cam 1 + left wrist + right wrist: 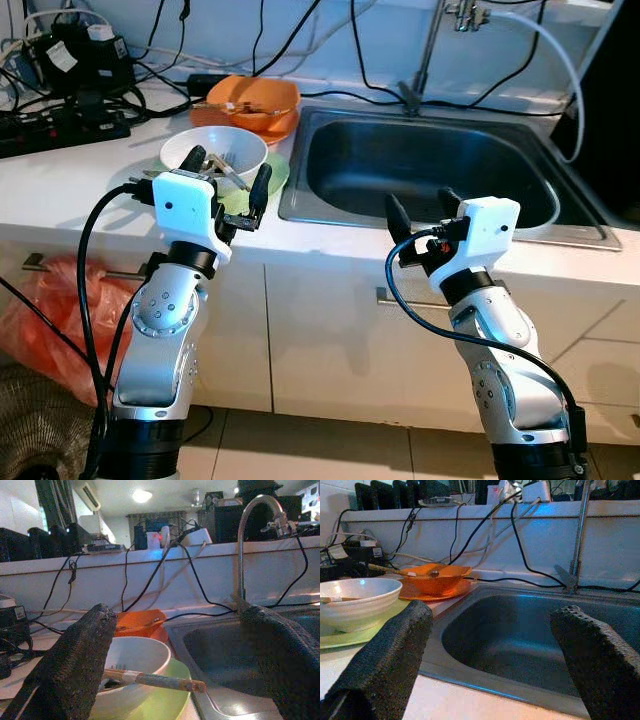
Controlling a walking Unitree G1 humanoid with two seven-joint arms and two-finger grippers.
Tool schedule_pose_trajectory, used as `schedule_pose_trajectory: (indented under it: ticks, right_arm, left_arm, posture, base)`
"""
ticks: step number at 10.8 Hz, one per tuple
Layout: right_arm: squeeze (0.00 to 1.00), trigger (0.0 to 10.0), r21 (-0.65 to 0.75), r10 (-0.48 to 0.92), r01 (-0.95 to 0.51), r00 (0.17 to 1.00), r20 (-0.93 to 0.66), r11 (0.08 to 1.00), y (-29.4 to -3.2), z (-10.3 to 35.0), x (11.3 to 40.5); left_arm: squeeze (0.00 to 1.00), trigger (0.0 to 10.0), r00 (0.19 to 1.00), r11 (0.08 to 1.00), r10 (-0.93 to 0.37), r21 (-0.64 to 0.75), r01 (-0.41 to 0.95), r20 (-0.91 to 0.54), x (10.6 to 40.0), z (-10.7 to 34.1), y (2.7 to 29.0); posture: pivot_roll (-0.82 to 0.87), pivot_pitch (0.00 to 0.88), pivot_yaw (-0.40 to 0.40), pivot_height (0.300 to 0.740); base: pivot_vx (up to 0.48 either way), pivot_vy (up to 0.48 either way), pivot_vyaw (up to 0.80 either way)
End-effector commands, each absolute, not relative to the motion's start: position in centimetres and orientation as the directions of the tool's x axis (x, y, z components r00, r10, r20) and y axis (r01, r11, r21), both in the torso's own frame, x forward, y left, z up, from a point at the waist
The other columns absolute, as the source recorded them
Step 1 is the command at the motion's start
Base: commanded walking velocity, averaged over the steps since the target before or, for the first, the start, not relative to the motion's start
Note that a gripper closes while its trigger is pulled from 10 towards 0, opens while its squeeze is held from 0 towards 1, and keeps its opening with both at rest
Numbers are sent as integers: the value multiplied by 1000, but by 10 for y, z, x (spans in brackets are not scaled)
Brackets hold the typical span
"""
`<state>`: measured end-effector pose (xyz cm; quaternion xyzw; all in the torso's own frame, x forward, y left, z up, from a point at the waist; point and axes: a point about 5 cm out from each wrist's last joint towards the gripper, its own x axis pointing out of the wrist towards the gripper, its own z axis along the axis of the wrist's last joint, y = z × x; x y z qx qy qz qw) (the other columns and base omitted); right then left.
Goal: Kitchen organization
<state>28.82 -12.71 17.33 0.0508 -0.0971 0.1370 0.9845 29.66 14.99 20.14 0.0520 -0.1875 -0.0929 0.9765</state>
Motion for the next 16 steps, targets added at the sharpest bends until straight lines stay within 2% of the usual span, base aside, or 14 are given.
schedule_pose_trajectory:
  ticks: [1,7,11,16]
  right_arm:
    - [0,10000,82,276,-297,940,200,951,-127,174,288]
    - [0,10000,93,348,-369,919,188,925,-120,173,285]
    - [0,10000,130,509,-524,851,130,842,-111,166,277]
    - [0,10000,139,588,-599,801,113,789,-107,167,268]
  left_arm:
    - [0,10000,916,972,-219,153,177,335,298,194,148]
    - [0,10000,901,919,-340,299,257,271,308,176,142]
    - [0,10000,899,896,-350,376,238,265,312,173,147]
    - [0,10000,891,859,-366,466,212,270,327,176,154]
  posture:
    - [49,0,-35,740]
    - [42,0,-31,740]
    - [41,0,-25,740]
    - [32,0,-16,740]
  base:
    - [0,0,0]
    - [0,0,0]
    - [0,0,0]
    - [0,0,0]
